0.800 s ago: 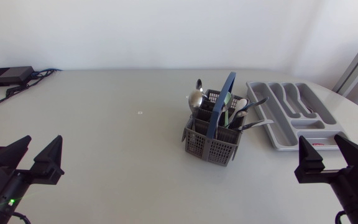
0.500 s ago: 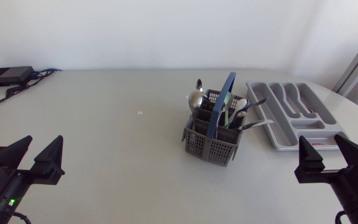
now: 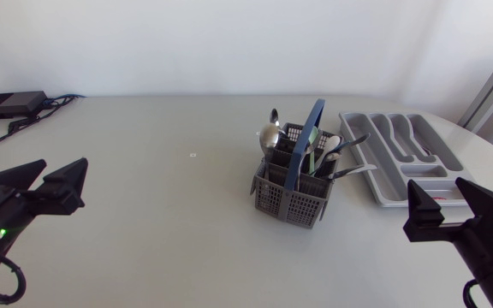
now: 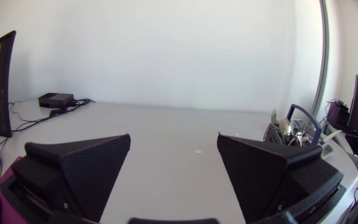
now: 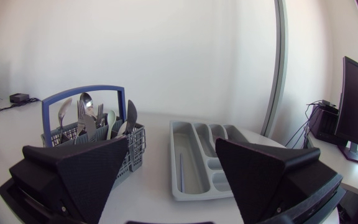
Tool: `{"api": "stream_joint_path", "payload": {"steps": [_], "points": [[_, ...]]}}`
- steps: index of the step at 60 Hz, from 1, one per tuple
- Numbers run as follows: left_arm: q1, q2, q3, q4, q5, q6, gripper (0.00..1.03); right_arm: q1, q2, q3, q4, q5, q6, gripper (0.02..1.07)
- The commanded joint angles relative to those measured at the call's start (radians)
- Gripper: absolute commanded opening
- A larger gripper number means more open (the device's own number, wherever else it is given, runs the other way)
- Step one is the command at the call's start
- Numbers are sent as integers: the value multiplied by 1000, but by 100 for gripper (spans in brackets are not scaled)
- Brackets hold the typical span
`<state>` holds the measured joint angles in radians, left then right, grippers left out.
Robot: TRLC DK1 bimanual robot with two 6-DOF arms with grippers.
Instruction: Sort the cutlery from the basket into the organizer compartments.
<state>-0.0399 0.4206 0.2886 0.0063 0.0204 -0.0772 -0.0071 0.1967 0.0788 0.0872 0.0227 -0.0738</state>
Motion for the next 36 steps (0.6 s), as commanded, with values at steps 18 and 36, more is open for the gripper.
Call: {"api": "stream_joint_path", "payload": {"steps": [18,36], "points": [[-192,572,412,-233,-34,14,95,-11,330,144,-1,25,20,103],[-393,916,670,-465,18,226,96,-73,570,249,-191,11,8,102]]}}
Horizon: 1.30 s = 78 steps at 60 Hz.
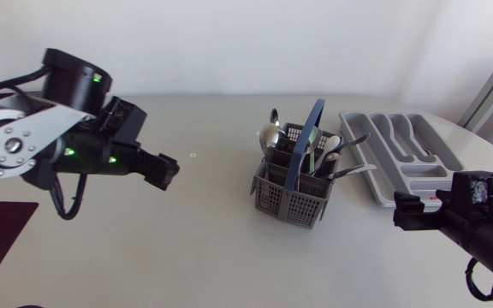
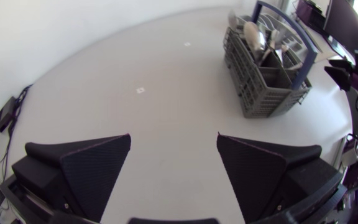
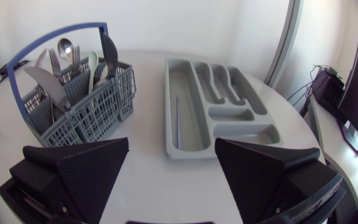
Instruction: Sort the cutlery from the basket into the organizer compartments.
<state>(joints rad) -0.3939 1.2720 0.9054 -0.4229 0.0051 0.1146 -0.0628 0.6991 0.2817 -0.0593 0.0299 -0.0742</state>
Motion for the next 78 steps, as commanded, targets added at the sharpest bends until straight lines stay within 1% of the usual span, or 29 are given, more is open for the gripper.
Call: {"api": "stream_joint_path", "payload": {"steps": [1,5,8,13,18,22,24,29,34,36,39,44,46,52,57,64,70,74,77,78], "points": [[-53,78,64,-42,45,36,96,-17,79,53,-57,2,1,102],[-106,99,87,-42,62,40,96,-22,120,76,-100,1,-35,102],[-131,112,107,-42,104,37,94,-28,145,91,-128,-10,-59,102],[-151,139,145,-34,177,26,93,-29,203,143,-212,-21,-125,102],[-181,170,178,-1,220,8,91,-29,296,211,-303,-21,-167,102],[-207,198,201,22,265,7,91,-37,347,235,-336,-25,-179,102],[-224,211,205,41,285,7,91,-37,341,223,-335,-48,-205,102],[-263,233,213,88,288,5,91,-35,312,201,-310,-97,-233,102],[-296,253,222,141,294,10,91,-57,304,192,-286,-205,-248,102],[-309,268,234,142,306,11,91,-61,293,178,-252,-203,-320,102],[-321,285,248,147,308,16,91,-60,280,168,-214,-193,-334,101],[-339,314,259,191,309,13,91,-54,292,197,-252,-200,-337,101],[-342,326,262,205,314,13,89,-49,300,208,-272,-209,-343,102],[-346,354,260,253,380,8,87,-46,316,217,-264,-255,-348,102],[-358,375,248,323,380,-1,87,-46,332,221,-266,-282,-354,102],[-369,425,253,378,380,-3,85,-46,344,220,-255,-282,-358,102],[-373,468,257,431,378,-6,80,-45,352,224,-251,-280,-357,102],[-370,498,270,440,378,-10,71,-43,349,224,-251,-282,-355,102],[-364,524,274,469,369,-23,61,-37,347,223,-254,-282,-355,102],[-362,529,276,470,368,-27,60,-34,346,223,-254,-282,-355,102]]}}
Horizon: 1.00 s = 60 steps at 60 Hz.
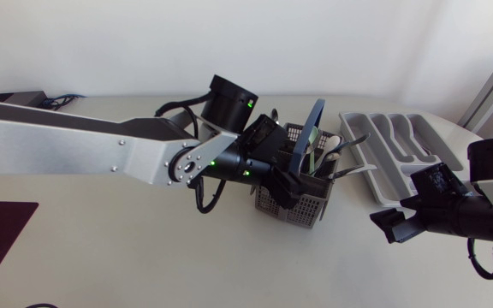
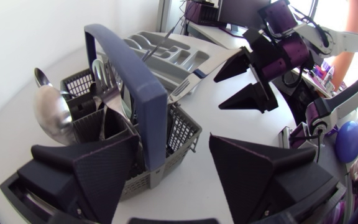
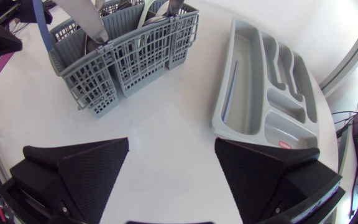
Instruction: Sort the cutlery from the basket into the organizer compartments.
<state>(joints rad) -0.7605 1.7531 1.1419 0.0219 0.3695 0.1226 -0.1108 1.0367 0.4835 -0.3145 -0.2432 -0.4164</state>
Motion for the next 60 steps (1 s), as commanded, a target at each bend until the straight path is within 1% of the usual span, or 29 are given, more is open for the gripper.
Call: {"api": "stream_joint_path", "payload": {"steps": [1,3,8,9,12,16,17,27,34,38,43,47,55,60], "points": [[7,52,42,29,0,-38,59,16,8,20,0,-8,-13,102],[7,60,44,33,-11,-38,58,25,3,15,-1,-8,-15,102],[10,69,41,58,-17,-37,44,43,-4,9,-1,-7,-13,102],[10,69,41,61,-20,-37,38,46,-6,7,-1,-5,-12,102],[10,71,39,73,-37,-37,26,54,-7,7,-3,-5,-10,102],[15,72,36,89,-55,-35,5,60,-13,7,-5,-4,-9,102],[16,72,35,90,-61,-35,3,62,-15,9,-5,-4,-9,102],[24,45,-11,89,-64,-23,3,68,-29,13,-12,-1,-9,102],[38,-33,-93,78,-64,-6,3,69,-29,13,-14,12,-9,102],[59,-103,-149,58,-58,17,3,71,-29,12,-14,13,-9,102],[95,-184,-209,16,-15,40,3,72,-30,12,-14,13,-7,102],[133,-268,-263,-39,26,71,3,82,-32,10,-15,19,1,102],[194,-408,-360,-122,80,121,3,118,-49,10,-26,39,19,102],[225,-475,-412,-155,103,155,4,149,-55,13,-29,51,37,102]]}}
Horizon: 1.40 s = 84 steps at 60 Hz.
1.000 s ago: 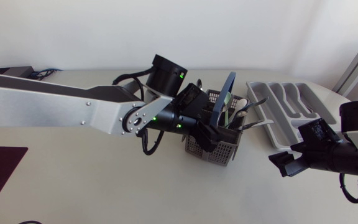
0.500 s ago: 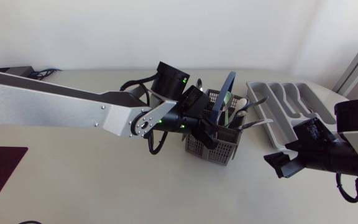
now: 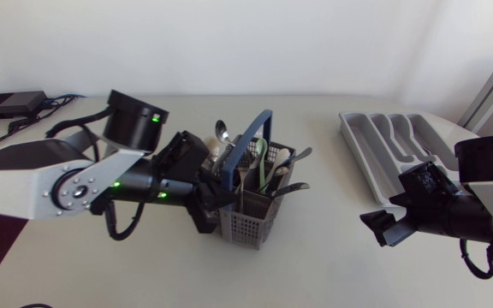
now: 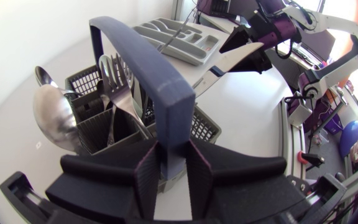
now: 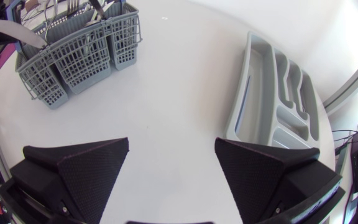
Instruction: Sort the cutlery from the basket into the organizer compartments.
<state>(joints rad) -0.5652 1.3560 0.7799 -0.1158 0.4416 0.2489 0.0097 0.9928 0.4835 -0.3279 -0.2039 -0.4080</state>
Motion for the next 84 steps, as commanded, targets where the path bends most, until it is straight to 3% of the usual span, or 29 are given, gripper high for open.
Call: {"api": "stream_joint_path", "payload": {"steps": [1,4,7,12,15,22,29,35,39,45,50,54,67,84], "points": [[33,-87,-59,-21,31,32,4,35,-11,13,-16,15,31,102],[44,-109,-79,-31,31,47,17,65,-6,18,-8,20,35,102],[59,-118,-94,-41,31,49,40,105,14,29,1,40,46,102],[62,-135,-108,-59,31,64,67,148,60,60,24,49,54,102],[62,-161,-125,-67,31,76,79,159,102,86,33,51,60,101],[70,-248,-163,-71,29,89,86,177,214,158,64,51,75,101],[111,-313,-165,-173,26,136,88,187,362,257,92,47,101,98],[145,-391,-197,-225,26,187,86,188,464,342,93,21,121,92],[160,-443,-229,-248,25,210,76,190,524,391,93,0,141,84],[174,-503,-292,-257,22,243,56,194,596,443,125,-32,169,66],[185,-503,-326,-255,22,273,54,196,658,492,147,-58,196,45],[186,-488,-343,-240,23,296,43,193,708,537,147,-92,219,30],[179,-386,-381,-110,25,317,4,185,807,664,132,-183,290,19],[180,-136,-367,128,25,313,4,211,932,808,79,-285,344,18]]}}
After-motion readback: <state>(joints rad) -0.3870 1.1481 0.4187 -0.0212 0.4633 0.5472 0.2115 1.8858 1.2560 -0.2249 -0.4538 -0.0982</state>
